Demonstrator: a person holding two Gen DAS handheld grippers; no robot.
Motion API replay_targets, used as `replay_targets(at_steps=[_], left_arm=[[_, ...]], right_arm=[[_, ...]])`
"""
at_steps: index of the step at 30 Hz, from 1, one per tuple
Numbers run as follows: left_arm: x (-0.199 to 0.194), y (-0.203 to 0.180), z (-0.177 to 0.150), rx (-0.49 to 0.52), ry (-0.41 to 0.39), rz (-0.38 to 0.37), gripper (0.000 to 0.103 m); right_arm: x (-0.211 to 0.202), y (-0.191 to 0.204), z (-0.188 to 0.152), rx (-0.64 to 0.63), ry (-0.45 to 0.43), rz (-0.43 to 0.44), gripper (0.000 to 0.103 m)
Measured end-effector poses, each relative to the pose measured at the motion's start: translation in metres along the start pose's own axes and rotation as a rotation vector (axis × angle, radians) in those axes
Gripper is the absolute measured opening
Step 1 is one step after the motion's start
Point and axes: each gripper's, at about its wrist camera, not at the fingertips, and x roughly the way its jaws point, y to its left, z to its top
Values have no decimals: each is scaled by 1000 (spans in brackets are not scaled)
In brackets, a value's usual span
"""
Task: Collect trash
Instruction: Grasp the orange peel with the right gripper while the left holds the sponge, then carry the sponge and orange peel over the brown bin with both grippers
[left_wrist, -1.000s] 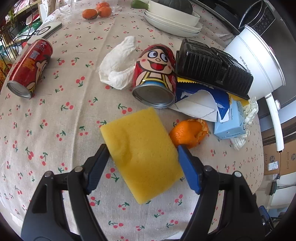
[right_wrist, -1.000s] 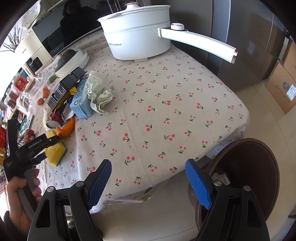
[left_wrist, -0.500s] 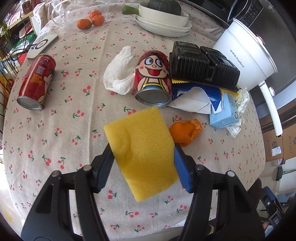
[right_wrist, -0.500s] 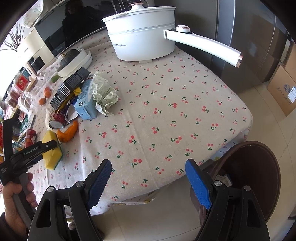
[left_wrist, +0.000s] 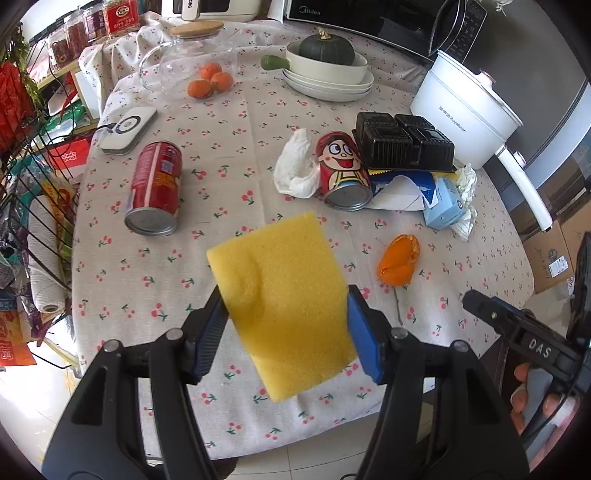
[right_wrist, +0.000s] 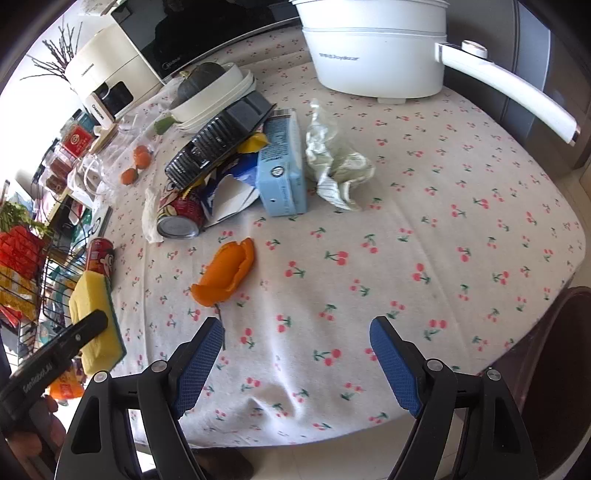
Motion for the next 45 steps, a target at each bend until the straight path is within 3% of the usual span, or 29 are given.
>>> replay_targets(at_steps=[8, 19, 23, 27, 35, 45], left_arm=[[-15, 34, -12, 13, -24, 26, 64], [-12, 53, -17, 13, -14, 41, 64], [-14, 50, -18, 28, -24, 36, 64], [-16, 46, -18, 31, -35, 25, 64], [-22, 23, -19, 61, -60, -9, 64], [-22, -22, -21, 133, -68, -62, 64]], right_arm=[[41, 50, 5, -54, -12, 26, 82], [78, 83, 2, -173, -75, -100, 62], [82, 95, 0, -270, -103, -155, 36], [76, 95, -2, -316, -99, -130, 29], [41, 81, -5, -316, -120, -66, 27], [-14, 28, -3, -249, -159, -81, 27]])
